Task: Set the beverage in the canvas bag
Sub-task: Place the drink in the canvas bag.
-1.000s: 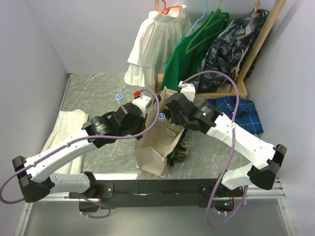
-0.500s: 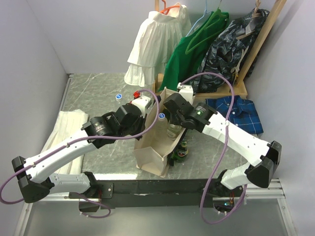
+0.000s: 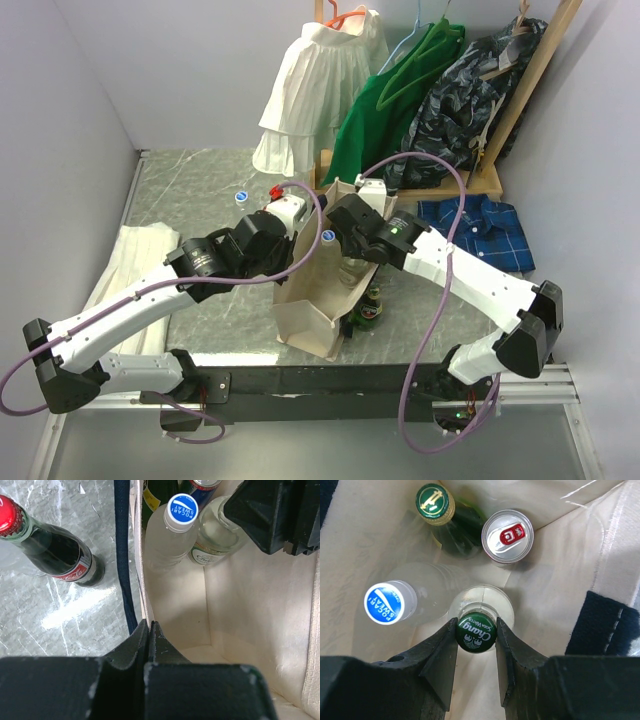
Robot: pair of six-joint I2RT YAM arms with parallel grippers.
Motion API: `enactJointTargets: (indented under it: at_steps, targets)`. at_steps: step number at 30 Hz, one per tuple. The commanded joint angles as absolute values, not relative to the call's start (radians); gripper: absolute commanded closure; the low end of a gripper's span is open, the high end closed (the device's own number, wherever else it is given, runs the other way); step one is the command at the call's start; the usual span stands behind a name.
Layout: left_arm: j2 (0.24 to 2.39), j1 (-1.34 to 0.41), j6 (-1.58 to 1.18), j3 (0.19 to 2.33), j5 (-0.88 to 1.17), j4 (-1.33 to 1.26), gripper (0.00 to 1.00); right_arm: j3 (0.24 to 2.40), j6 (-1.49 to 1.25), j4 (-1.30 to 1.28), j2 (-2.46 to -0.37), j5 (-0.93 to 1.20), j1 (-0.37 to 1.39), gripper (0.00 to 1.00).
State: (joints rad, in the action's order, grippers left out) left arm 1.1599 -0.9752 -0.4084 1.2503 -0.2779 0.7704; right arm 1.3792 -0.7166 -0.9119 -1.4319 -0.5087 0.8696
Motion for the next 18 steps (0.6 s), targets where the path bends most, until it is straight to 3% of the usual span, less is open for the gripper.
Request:
enactJointTargets:
  at_steps: [1, 18]
  targets:
    - [1.111, -0.982, -0.407, 1.270, -0.293, 0.741, 0.99, 1.388, -0.732, -0.836, -1.417, -0.555, 0.862, 1.00]
    - [1.111, -0.982, -0.397, 1.285, -0.310, 0.744, 0.99, 1.342, -0.739, -0.815, -1.450, -0.522, 0.862, 1.00]
